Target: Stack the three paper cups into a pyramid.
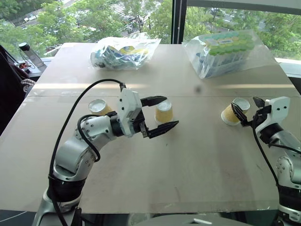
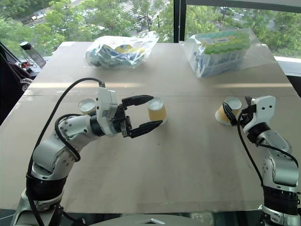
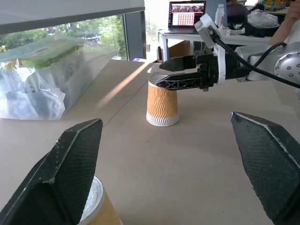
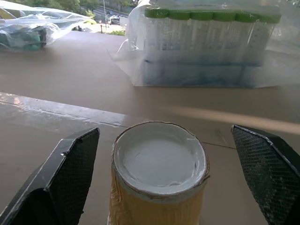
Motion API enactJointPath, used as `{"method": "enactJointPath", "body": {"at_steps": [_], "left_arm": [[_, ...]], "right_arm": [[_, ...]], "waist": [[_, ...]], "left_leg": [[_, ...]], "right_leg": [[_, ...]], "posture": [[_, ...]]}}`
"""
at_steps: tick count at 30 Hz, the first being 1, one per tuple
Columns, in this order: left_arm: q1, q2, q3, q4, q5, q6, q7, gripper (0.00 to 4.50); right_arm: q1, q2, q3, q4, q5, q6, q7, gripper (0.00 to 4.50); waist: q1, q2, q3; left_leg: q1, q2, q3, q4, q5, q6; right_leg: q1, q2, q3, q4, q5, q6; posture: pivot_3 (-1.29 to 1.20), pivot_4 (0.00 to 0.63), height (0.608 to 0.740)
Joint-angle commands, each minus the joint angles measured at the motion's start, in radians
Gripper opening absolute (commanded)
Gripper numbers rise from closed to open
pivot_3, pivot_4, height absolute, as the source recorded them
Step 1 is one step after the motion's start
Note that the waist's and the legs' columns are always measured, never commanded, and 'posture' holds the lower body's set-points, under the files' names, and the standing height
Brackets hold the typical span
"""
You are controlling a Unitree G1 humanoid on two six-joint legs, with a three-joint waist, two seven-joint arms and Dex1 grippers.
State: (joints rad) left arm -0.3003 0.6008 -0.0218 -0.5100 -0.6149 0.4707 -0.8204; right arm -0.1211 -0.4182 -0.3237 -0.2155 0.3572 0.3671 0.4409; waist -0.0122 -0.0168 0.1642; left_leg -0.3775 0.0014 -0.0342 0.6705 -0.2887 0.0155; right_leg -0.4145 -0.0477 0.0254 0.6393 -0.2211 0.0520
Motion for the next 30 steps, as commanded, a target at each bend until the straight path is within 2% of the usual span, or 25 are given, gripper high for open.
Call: {"method": "enactJointPath", "body": {"at_steps": [1, 8, 13, 20, 24, 30], "left_arm": [[-0.001, -0.01, 0.002, -0.023, 0.002, -0.015, 0.005, 4.5], [0.008, -0.011, 0.009, -0.033, 0.003, -0.014, 0.002, 4.5], [0.045, -0.005, 0.023, -0.043, 0.004, -0.021, 0.001, 4.5], [0.194, -0.074, 0.035, -0.029, 0.11, -0.109, 0.113, 4.5], [0.333, -0.105, 0.03, -0.095, 0.186, -0.165, 0.181, 4.5], [0.51, -0.15, 0.089, -0.164, 0.213, -0.209, 0.266, 4.5]], "right_arm": [[-0.01, 0.003, -0.017, 0.01, 0.019, -0.003, -0.013, 4.45], [-0.022, -0.001, -0.008, 0.032, 0.045, 0.006, 0.005, 4.45], [-0.041, -0.013, 0.019, 0.015, 0.057, 0.012, 0.04, 2.26], [-0.102, 0.001, 0.16, -0.051, 0.048, 0.051, 0.065, 2.26], [-0.116, 0.016, 0.271, -0.074, 0.028, 0.059, 0.092, 2.26], [-0.162, 0.051, 0.388, -0.032, -0.013, 0.037, 0.122, 2.26]], "waist": [[0.0, 0.0, 0.0], [-0.001, 0.0, 0.0], [-0.001, 0.0, 0.0], [-0.004, 0.0, 0.0], [-0.001, 0.0, 0.0], [0.0, 0.0, 0.0]], "left_leg": [[0.0, 0.0, 0.0, 0.0, 0.0, 0.0], [0.0, 0.0, 0.0, 0.0, 0.0, 0.0], [0.0, 0.0, 0.0, 0.0, 0.0, 0.0], [0.001, 0.0, -0.001, 0.0, 0.0, 0.0], [0.001, 0.001, -0.003, 0.0, 0.0, 0.0], [0.0, 0.002, -0.003, 0.0, 0.0, 0.0]], "right_leg": [[0.0, 0.0, 0.0, 0.0, 0.0, 0.0], [0.0, 0.0, 0.0, 0.0, 0.0, 0.0], [0.0, 0.0, 0.0, 0.0, 0.0, 0.0], [0.0, 0.0, 0.001, 0.0, 0.0, 0.0], [0.0, 0.0, 0.001, 0.0, 0.0, 0.0], [0.0, -0.002, 0.001, -0.001, 0.0, 0.0]], "posture": [[0.0, 0.15, 0.74], [0.0, 0.15, 0.74], [0.0, 0.15, 0.74], [0.0, 0.15, 0.74], [0.0, 0.15, 0.74], [0.0, 0.15, 0.74]]}}
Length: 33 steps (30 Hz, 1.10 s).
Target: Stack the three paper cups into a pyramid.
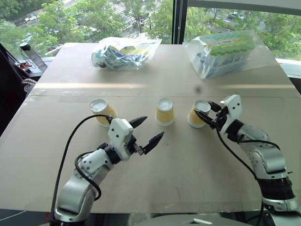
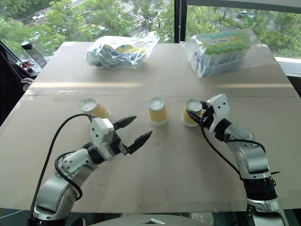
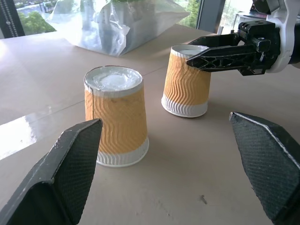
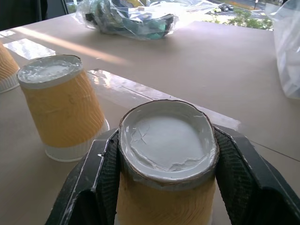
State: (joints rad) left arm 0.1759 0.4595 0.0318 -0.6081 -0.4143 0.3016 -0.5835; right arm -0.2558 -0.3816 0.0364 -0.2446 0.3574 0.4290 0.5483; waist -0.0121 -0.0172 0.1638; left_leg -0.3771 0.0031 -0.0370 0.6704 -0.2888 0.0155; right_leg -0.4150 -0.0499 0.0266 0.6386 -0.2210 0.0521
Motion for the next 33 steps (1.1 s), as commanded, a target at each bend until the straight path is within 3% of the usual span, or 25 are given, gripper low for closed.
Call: {"method": "enactJointPath", "body": {"at_steps": [1, 15, 20, 26, 31, 33], "left_arm": [[0.047, -0.01, 0.037, -0.071, 0.014, -0.046, 0.03, 4.5], [0.09, -0.024, 0.019, -0.09, 0.031, -0.072, 0.057, 4.5], [0.129, -0.047, 0.035, -0.093, 0.077, -0.105, 0.102, 4.5], [0.213, -0.133, 0.113, -0.064, 0.196, -0.232, 0.23, 4.5], [0.142, -0.247, 0.241, -0.014, 0.18, -0.211, 0.395, 4.5], [0.104, -0.254, 0.276, 0.039, 0.2, -0.205, 0.433, 4.5]], "right_arm": [[-0.036, 0.017, 0.038, 0.007, -0.02, -0.032, 0.021, 2.26], [-0.115, 0.067, 0.086, 0.107, -0.051, -0.065, 0.061, 2.26], [-0.115, 0.054, 0.08, 0.079, -0.042, -0.045, 0.087, 4.45], [-0.037, -0.061, 0.018, -0.049, 0.028, 0.014, 0.159, 4.48], [0.109, -0.185, -0.097, -0.178, 0.128, 0.007, 0.256, 4.48], [0.175, -0.167, -0.188, -0.197, 0.2, -0.094, 0.315, 4.48]], "waist": [[0.0, 0.0, 0.0], [-0.002, 0.0, 0.0], [-0.001, 0.0, 0.0], [0.004, -0.001, 0.0], [0.016, -0.001, -0.001], [0.017, -0.001, -0.002]], "left_leg": [[0.0, 0.0, 0.0, 0.0, 0.0, 0.0], [0.001, -0.001, 0.0, 0.0, 0.0, 0.0], [0.001, -0.001, 0.0, 0.0, 0.0, 0.0], [0.0, 0.0, -0.001, 0.0, 0.0, 0.0], [-0.001, -0.001, 0.0, 0.0, 0.0, 0.0], [0.0, -0.001, 0.001, 0.0, 0.0, 0.0]], "right_leg": [[0.0, 0.0, 0.0, 0.0, 0.0, 0.0], [0.001, 0.001, -0.001, 0.0, 0.0, 0.0], [0.001, 0.001, -0.001, 0.0, 0.0, 0.0], [0.001, 0.0, -0.001, -0.001, 0.0, 0.0], [0.002, -0.001, -0.004, -0.003, 0.0, 0.0], [0.003, 0.001, -0.004, -0.003, 0.0, 0.0]], "posture": [[0.0, 0.15, 0.74], [0.0, 0.15, 0.74], [0.0, 0.15, 0.74], [0.0, 0.15, 0.74], [0.0, 0.15, 0.74], [0.0, 0.15, 0.74]]}}
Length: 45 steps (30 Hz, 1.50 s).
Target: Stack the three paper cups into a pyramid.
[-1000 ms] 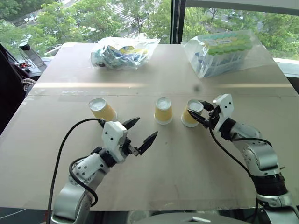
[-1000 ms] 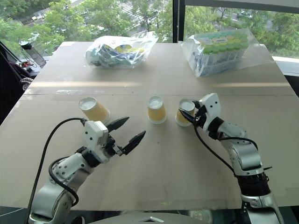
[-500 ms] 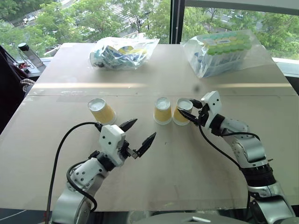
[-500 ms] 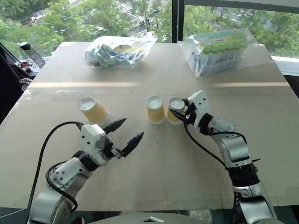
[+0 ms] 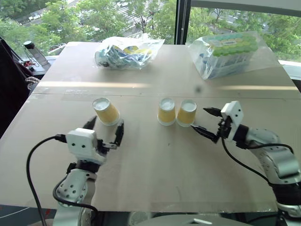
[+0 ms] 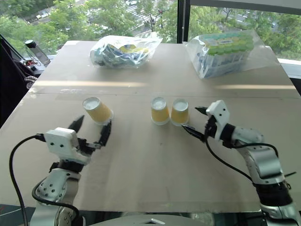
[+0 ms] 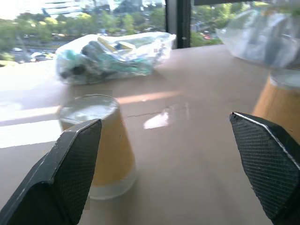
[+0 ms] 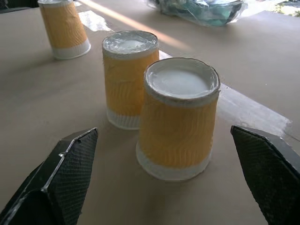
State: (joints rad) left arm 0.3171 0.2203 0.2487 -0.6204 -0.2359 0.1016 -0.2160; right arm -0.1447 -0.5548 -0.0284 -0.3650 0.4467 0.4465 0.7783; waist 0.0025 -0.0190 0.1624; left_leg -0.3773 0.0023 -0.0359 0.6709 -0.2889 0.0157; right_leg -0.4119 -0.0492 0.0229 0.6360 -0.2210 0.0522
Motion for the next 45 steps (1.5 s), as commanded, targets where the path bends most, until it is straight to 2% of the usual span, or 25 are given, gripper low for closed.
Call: {"method": "enactJointPath", "body": {"at_steps": [1, 8, 15, 22, 25, 27, 28, 32, 35, 39, 42, 45], "left_arm": [[-0.065, -0.003, 0.068, 0.089, 0.036, -0.007, 0.072, 4.5], [-0.233, 0.064, 0.077, 0.293, 0.019, 0.008, 0.035, 4.5], [-0.346, 0.106, 0.039, 0.414, 0.028, 0.008, -0.015, 4.5], [-0.384, 0.118, 0.04, 0.447, 0.007, 0.023, -0.038, 4.5], [-0.395, 0.115, 0.042, 0.451, 0.007, 0.02, -0.032, 3.73], [-0.401, 0.115, 0.038, 0.452, 0.004, 0.019, -0.038, 2.84], [-0.404, 0.115, 0.037, 0.453, 0.005, 0.019, -0.038, 2.64], [-0.427, 0.13, 0.05, 0.443, -0.014, 0.035, -0.05, 2.64], [-0.505, 0.179, 0.041, 0.408, -0.069, 0.1, -0.109, 2.64], [-0.722, 0.239, -0.028, 0.378, -0.291, 0.304, -0.294, 2.64], [-0.864, 0.287, -0.12, 0.426, -0.332, 0.38, -0.454, 2.64], [-1.0, 0.288, -0.199, 0.511, -0.37, 0.42, -0.61, 2.64]], "right_arm": [[0.095, -0.011, -0.157, -0.082, 0.161, -0.139, 0.162, 4.48], [0.167, -0.056, -0.23, -0.126, 0.316, -0.107, 0.234, 4.48], [0.169, -0.038, -0.214, -0.157, 0.336, -0.13, 0.23, 4.48], [0.147, -0.006, -0.21, -0.168, 0.338, -0.148, 0.204, 4.48], [0.14, -0.001, -0.201, -0.171, 0.334, -0.148, 0.199, 4.5], [0.134, 0.001, -0.198, -0.178, 0.339, -0.143, 0.191, 4.5], [0.132, 0.001, -0.198, -0.178, 0.341, -0.143, 0.189, 4.5], [0.14, -0.001, -0.207, -0.182, 0.347, -0.147, 0.183, 4.5], [0.165, -0.004, -0.229, -0.186, 0.354, -0.153, 0.178, 4.5], [0.198, 0.008, -0.255, -0.182, 0.35, -0.177, 0.16, 4.5], [0.211, 0.018, -0.262, -0.168, 0.326, -0.208, 0.152, 4.5], [0.239, 0.025, -0.274, -0.147, 0.306, -0.246, 0.159, 4.5]], "waist": [[0.003, 0.0, -0.001], [0.0, -0.003, -0.003], [0.006, -0.003, -0.003], [0.009, -0.003, -0.003], [0.009, -0.003, -0.003], [0.009, -0.003, -0.003], [0.009, -0.003, -0.003], [0.009, -0.003, -0.003], [0.013, -0.004, -0.003], [0.016, -0.004, -0.003], [0.01, -0.004, -0.003], [0.0, -0.004, -0.003]], "left_leg": [[0.0, -0.001, 0.0, 0.0, 0.0, 0.0], [0.002, 0.0, 0.001, 0.002, 0.0, 0.0], [0.002, 0.0, 0.0, 0.002, 0.0, 0.0], [0.002, 0.0, -0.001, 0.001, 0.0, 0.0], [0.002, 0.0, -0.001, 0.001, 0.0, 0.0], [0.002, 0.0, -0.001, 0.001, 0.0, 0.0], [0.002, 0.0, -0.001, 0.001, 0.0, 0.0], [0.002, 0.0, -0.001, 0.001, 0.0, 0.0], [0.001, 0.0, -0.002, 0.002, 0.0, 0.0], [-0.002, -0.001, -0.003, 0.004, 0.0, 0.0], [-0.002, -0.002, -0.004, 0.006, 0.0, 0.0], [-0.001, -0.002, -0.001, 0.006, 0.0, 0.0]], "right_leg": [[0.001, 0.0, -0.001, 0.0, 0.0, 0.0], [0.002, 0.002, 0.0, 0.002, 0.0, 0.0], [0.001, 0.001, -0.001, 0.002, 0.0, 0.0], [0.001, 0.001, 0.0, 0.002, 0.0, 0.0], [0.001, 0.001, 0.0, 0.002, 0.0, 0.0], [0.001, 0.001, 0.0, 0.002, 0.0, 0.0], [0.001, 0.001, 0.0, 0.002, 0.0, 0.0], [0.001, 0.0, 0.0, 0.002, 0.0, 0.0], [0.001, 0.001, -0.002, 0.002, 0.0, 0.0], [0.001, 0.0, -0.004, 0.003, 0.0, 0.0], [0.001, 0.0, -0.005, 0.003, 0.0, 0.0], [0.001, 0.0, -0.002, 0.003, 0.0, 0.0]], "posture": [[0.0, 0.15, 0.74], [0.0, 0.15, 0.74], [0.0, 0.15, 0.74], [0.0, 0.15, 0.74], [0.0, 0.15, 0.74], [0.0, 0.15, 0.74], [0.0, 0.15, 0.74], [0.0, 0.15, 0.74], [0.0, 0.15, 0.74], [0.0, 0.15, 0.74], [0.0, 0.15, 0.74], [0.0, 0.15, 0.74]]}}
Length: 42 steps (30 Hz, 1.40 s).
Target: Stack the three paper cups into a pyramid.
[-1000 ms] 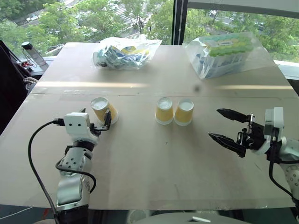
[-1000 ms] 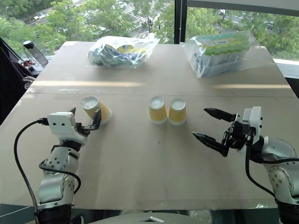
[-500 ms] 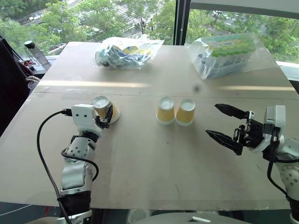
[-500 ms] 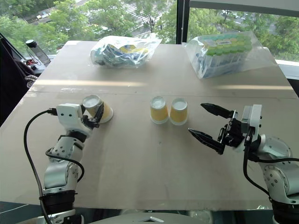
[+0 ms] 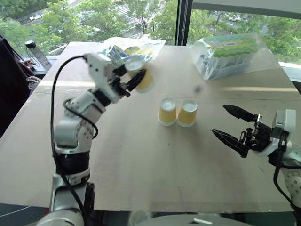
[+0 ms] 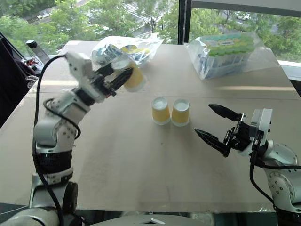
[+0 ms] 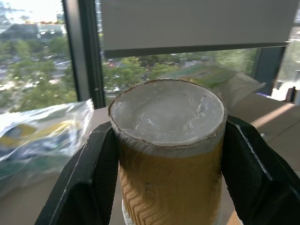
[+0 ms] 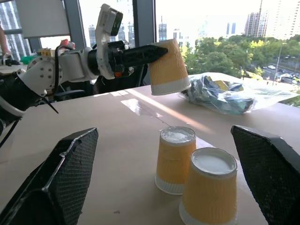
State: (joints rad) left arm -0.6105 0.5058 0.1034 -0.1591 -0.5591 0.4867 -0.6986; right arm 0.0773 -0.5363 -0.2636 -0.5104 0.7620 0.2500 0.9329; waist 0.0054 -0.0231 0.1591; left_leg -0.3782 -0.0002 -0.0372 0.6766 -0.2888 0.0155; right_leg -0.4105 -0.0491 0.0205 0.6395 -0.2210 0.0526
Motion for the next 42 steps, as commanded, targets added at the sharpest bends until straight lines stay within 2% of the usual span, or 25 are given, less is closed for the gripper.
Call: {"method": "enactJointPath", "body": {"at_steps": [1, 5, 11, 27, 41, 42], "left_arm": [[-0.104, -0.003, -0.068, 0.076, -0.05, 0.04, -0.156, 2.64], [-0.171, 0.011, -0.141, 0.147, -0.019, 0.023, -0.292, 2.64], [-0.2, 0.003, -0.173, 0.251, 0.041, -0.045, -0.386, 2.64], [-0.23, -0.107, -0.19, 0.4, 0.16, -0.199, -0.4, 2.64], [-0.203, -0.099, -0.213, 0.382, 0.18, -0.18, -0.464, 2.64], [-0.202, -0.098, -0.215, 0.382, 0.182, -0.178, -0.468, 3.05]], "right_arm": [[0.026, 0.008, -0.041, 0.003, -0.014, -0.061, 0.007, 4.5], [0.046, 0.021, -0.055, 0.005, -0.017, -0.099, -0.002, 4.5], [0.038, 0.064, -0.069, 0.004, -0.013, -0.159, -0.032, 4.5], [0.052, 0.103, -0.085, -0.037, 0.066, -0.172, -0.074, 4.5], [0.065, 0.108, -0.089, -0.019, 0.076, -0.205, -0.049, 4.5], [0.065, 0.11, -0.089, -0.015, 0.074, -0.211, -0.045, 4.5]], "waist": [[-0.006, 0.0, 0.0], [-0.022, 0.0, 0.0], [-0.018, 0.0, 0.0], [-0.014, 0.0, 0.0], [-0.016, 0.0, 0.0], [-0.016, 0.0, 0.0]], "left_leg": [[0.0, 0.0, 0.0, 0.0, 0.0, 0.0], [0.0, 0.001, 0.0, 0.0, 0.0, 0.0], [0.001, 0.001, 0.0, 0.0, 0.0, 0.0], [0.0, 0.001, 0.0, 0.0, 0.0, 0.0], [0.0, 0.001, 0.0, 0.0, 0.0, 0.0], [0.0, 0.001, 0.0, 0.0, 0.0, 0.0]], "right_leg": [[0.0, 0.0, 0.0, 0.0, 0.0, 0.0], [0.0, 0.001, 0.0, 0.001, 0.0, 0.0], [0.0, 0.002, 0.001, 0.002, 0.0, 0.0], [-0.001, 0.001, 0.001, 0.001, 0.0, 0.0], [-0.001, 0.002, 0.001, 0.001, 0.0, 0.0], [-0.001, 0.002, 0.001, 0.001, 0.0, 0.0]], "posture": [[0.0, 0.15, 0.74], [0.0, 0.15, 0.74], [0.0, 0.15, 0.74], [0.0, 0.15, 0.74], [0.0, 0.15, 0.74], [0.0, 0.15, 0.74]]}}
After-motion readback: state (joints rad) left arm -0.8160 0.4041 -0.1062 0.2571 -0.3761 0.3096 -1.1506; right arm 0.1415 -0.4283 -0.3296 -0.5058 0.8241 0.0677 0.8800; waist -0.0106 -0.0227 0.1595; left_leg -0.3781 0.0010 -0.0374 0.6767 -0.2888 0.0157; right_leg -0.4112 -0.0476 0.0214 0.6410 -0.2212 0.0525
